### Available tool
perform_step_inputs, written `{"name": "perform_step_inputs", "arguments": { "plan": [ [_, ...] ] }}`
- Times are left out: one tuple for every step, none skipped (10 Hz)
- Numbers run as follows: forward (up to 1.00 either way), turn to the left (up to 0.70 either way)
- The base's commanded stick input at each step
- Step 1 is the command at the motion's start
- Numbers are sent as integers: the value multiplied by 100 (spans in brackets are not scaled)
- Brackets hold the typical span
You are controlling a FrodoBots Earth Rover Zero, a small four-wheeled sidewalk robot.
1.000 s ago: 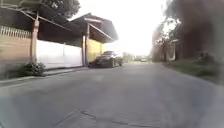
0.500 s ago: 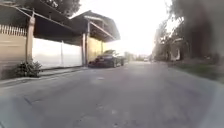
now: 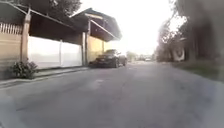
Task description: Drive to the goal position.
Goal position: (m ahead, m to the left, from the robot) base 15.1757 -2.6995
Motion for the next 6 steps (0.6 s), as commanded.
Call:
{"name": "perform_step_inputs", "arguments": {
  "plan": [
    [100,-38],
    [100,-38],
    [100,-38],
    [100,-38],
    [100,-38],
    [100,-38]
  ]
}}
